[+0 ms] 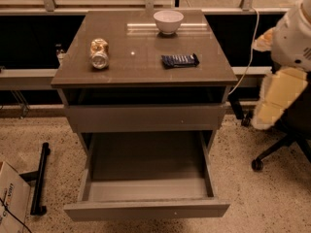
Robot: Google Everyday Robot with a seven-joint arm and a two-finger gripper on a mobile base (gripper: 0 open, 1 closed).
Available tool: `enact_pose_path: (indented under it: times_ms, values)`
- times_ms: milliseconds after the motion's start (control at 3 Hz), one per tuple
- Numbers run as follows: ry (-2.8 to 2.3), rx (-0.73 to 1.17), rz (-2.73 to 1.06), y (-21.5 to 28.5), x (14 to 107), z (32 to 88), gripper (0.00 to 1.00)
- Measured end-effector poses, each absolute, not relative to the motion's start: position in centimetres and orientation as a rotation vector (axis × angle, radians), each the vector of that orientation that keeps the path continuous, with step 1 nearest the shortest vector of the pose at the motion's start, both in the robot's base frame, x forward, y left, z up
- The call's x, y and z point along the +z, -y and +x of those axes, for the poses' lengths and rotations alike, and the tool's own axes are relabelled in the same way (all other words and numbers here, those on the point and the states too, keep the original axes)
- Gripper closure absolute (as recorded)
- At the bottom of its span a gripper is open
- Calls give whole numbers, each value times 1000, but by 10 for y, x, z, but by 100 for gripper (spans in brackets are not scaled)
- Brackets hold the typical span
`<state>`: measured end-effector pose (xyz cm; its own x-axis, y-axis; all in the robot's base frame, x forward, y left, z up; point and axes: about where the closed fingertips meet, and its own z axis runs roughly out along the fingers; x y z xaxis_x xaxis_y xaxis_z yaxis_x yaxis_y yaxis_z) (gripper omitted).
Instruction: Place rxbar blueberry into middle drawer
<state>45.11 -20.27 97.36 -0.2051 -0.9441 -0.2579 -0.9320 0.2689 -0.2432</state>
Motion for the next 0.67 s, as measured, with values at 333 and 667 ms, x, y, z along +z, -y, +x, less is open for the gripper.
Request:
enact_pose_path:
  times_ms: [333, 667]
  values:
    - [-2156, 12, -1674, 186, 969, 476, 0]
    - [-2127, 73, -1649, 175, 964, 499, 0]
